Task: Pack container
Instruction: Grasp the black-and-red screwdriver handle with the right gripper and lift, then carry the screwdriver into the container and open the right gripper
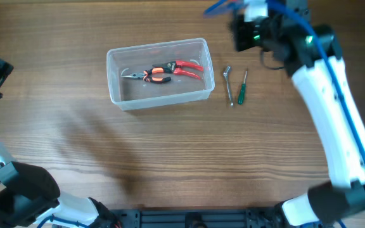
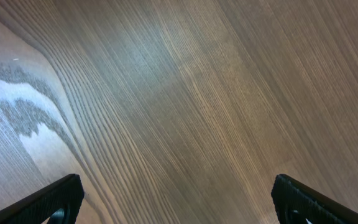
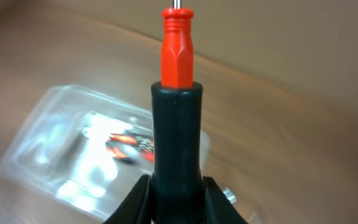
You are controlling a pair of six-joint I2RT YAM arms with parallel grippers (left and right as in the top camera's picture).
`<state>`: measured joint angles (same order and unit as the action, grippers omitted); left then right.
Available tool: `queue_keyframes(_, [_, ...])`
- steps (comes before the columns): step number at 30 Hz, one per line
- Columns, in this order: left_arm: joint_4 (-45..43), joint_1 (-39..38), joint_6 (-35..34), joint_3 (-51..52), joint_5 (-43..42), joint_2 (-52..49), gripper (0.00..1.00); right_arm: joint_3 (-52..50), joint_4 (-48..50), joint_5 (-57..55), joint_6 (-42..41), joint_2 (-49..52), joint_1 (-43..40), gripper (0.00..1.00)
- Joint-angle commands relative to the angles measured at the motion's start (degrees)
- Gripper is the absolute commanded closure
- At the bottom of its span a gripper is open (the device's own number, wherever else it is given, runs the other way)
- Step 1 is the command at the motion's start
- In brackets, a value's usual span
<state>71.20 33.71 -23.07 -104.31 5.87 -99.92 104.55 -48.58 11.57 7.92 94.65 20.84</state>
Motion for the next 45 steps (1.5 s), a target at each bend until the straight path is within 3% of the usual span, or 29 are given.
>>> queue_keyframes(1, [-0.02,0.22,-0.52,0.22,-0.48,-0.17,0.00,-1.05,0.26,9.49,21.42,2.75,8.20,0.96])
queue_keyframes(6, [0.00,0.22,-0.52,0.22,-0.48,-0.17,0.00,-1.16,0.17,9.42,38.93,9.84,16.06,0.96])
queue_keyframes(10, [0.00,0.22,-0.52,0.22,-0.48,-0.17,0.00,-1.16,1.79,8.33,53.70,18.10,17.62,0.96])
queue_keyframes(18, [-0.02,0.22,-0.52,0.22,-0.48,-0.17,0.00,-1.16,8.44,3.23,54.01,32.79,17.35,0.96])
queue_keyframes(25, [-0.02,0.22,-0.52,0.22,-0.48,-0.17,0.00,-1.16,9.16,3.21,53.96,35.50,17.35,0.93])
queue_keyframes(27, [-0.02,0.22,-0.52,0.22,-0.48,-0.17,0.00,-1.16,10.21,2.23,52.33,35.47,17.35,0.69])
queue_keyframes(30, [-0.02,0.22,-0.52,0.22,-0.48,-0.17,0.00,-1.11,10.60,-0.81,50.18,35.43,17.35,0.66])
queue_keyframes(32, [-0.02,0.22,-0.52,0.22,-0.48,-0.17,0.00,-1.09,10.69,-4.55,47.84,35.21,17.35,0.55])
queue_keyframes(40, [0.00,0.22,-0.52,0.22,-0.48,-0.17,0.00,1.18,12.52,-24.33,35.26,27.78,17.00,0.53])
queue_keyframes(45, [-0.02,0.22,-0.52,0.22,-0.48,-0.17,0.00,5.03,12.70,-25.77,18.99,13.07,13.57,0.31])
